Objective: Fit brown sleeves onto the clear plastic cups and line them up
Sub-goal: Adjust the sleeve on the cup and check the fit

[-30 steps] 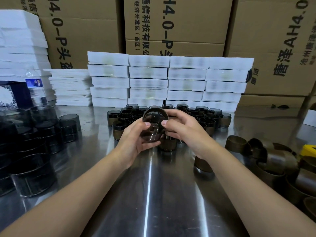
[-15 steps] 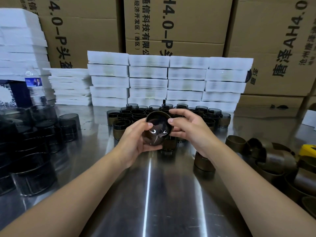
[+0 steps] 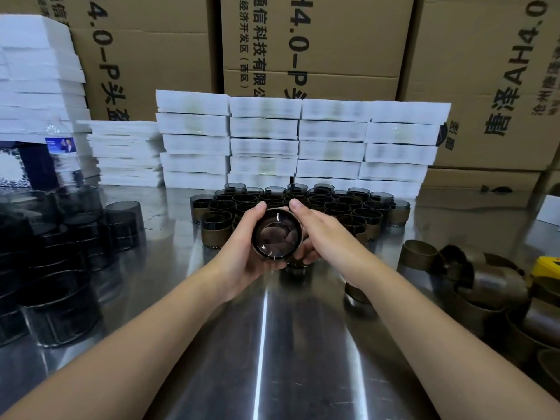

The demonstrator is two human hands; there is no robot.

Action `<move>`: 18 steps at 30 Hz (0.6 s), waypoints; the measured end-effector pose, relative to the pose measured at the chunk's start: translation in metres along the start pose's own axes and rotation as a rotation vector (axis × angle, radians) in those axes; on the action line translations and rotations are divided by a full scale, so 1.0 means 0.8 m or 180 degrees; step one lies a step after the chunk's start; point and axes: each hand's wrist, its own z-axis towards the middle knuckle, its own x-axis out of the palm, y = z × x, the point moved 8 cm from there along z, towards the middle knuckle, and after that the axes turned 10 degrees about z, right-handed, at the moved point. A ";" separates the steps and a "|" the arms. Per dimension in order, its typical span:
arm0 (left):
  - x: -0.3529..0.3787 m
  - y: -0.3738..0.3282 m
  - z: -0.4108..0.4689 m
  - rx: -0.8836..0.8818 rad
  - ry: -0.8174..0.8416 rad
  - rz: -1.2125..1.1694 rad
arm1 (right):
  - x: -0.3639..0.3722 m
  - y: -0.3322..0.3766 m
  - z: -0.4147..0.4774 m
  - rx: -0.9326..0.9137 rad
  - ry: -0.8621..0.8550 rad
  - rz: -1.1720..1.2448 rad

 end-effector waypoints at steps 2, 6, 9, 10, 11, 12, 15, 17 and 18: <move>-0.001 0.000 -0.001 -0.0039 -0.0058 0.0001 | -0.001 -0.002 0.000 0.0009 -0.0058 -0.0019; -0.003 0.000 -0.003 -0.0125 -0.0246 0.0075 | -0.004 -0.007 -0.001 0.0035 -0.0146 -0.0071; -0.005 -0.002 -0.003 -0.0130 -0.0361 0.0146 | -0.005 -0.009 -0.001 0.0080 -0.0154 0.0095; -0.005 -0.004 -0.003 -0.0114 -0.0383 0.0148 | -0.005 -0.010 0.000 0.0094 -0.0158 0.0169; -0.005 -0.005 -0.003 -0.0102 -0.0414 0.0131 | -0.006 -0.011 0.001 0.0108 -0.0170 0.0243; -0.006 -0.005 -0.004 -0.0099 -0.0443 0.0104 | -0.006 -0.012 0.001 0.0122 -0.0187 0.0319; -0.009 -0.003 -0.004 -0.0135 -0.0515 0.0022 | -0.003 -0.016 0.003 0.0180 -0.0206 0.0520; -0.012 -0.002 -0.003 -0.0140 -0.0544 0.0014 | 0.000 -0.018 0.002 0.0215 -0.0216 0.0606; -0.013 -0.002 -0.002 -0.0128 -0.0553 0.0021 | 0.000 -0.018 0.002 0.0215 -0.0228 0.0628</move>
